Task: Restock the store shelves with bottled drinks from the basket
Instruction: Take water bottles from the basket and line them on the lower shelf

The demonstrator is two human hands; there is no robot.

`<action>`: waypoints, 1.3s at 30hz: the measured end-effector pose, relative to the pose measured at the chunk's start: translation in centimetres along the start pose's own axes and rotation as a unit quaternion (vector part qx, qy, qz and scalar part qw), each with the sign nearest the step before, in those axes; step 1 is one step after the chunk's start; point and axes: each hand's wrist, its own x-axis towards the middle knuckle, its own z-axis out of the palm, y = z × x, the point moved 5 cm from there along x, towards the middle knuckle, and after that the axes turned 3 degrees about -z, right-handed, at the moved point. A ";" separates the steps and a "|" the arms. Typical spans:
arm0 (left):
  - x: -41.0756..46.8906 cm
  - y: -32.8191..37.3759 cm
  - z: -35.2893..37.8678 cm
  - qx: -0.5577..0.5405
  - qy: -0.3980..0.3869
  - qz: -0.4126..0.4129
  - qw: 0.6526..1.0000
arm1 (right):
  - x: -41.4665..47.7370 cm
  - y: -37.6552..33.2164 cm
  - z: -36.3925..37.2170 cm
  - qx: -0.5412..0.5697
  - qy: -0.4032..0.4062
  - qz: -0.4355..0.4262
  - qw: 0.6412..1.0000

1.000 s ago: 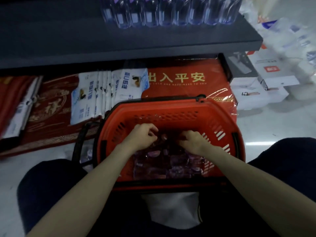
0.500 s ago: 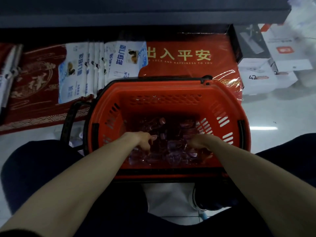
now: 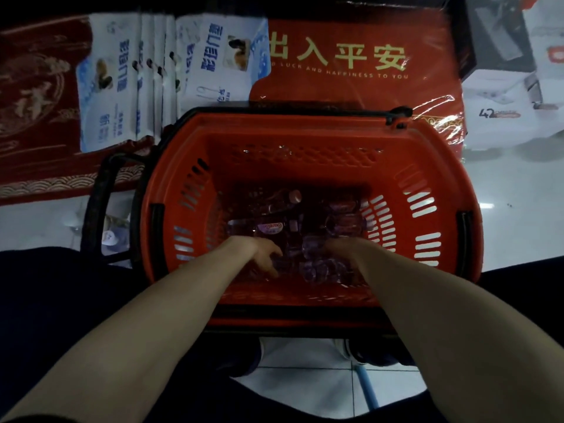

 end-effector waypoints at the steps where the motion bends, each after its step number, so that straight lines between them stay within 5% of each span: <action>1: 0.2 0.2 0.2 0.018 0.005 0.005 1.000 | 1.3 0.1 0.5 0.013 -0.018 -0.008 1.000; 7: 0.7 0.1 0.1 0.039 0.027 0.033 0.998 | -0.7 -0.6 1.1 0.034 -0.056 0.083 0.994; 16: -0.4 0.5 -0.2 0.082 0.043 0.048 0.995 | -1.3 -0.9 0.2 -0.021 -0.030 0.039 0.999; 29: -9.1 -0.2 -6.8 -0.101 0.156 0.091 0.978 | -8.4 -0.1 -7.3 -0.039 -0.123 -0.011 0.992; 35: -16.6 0.3 -11.8 -0.231 0.239 0.094 0.938 | -13.8 -4.3 -10.4 0.077 -0.097 -0.194 0.973; 39: -20.4 -0.6 -14.0 -0.431 0.261 0.134 0.853 | -16.2 -6.0 -10.5 0.248 -0.215 -0.278 0.903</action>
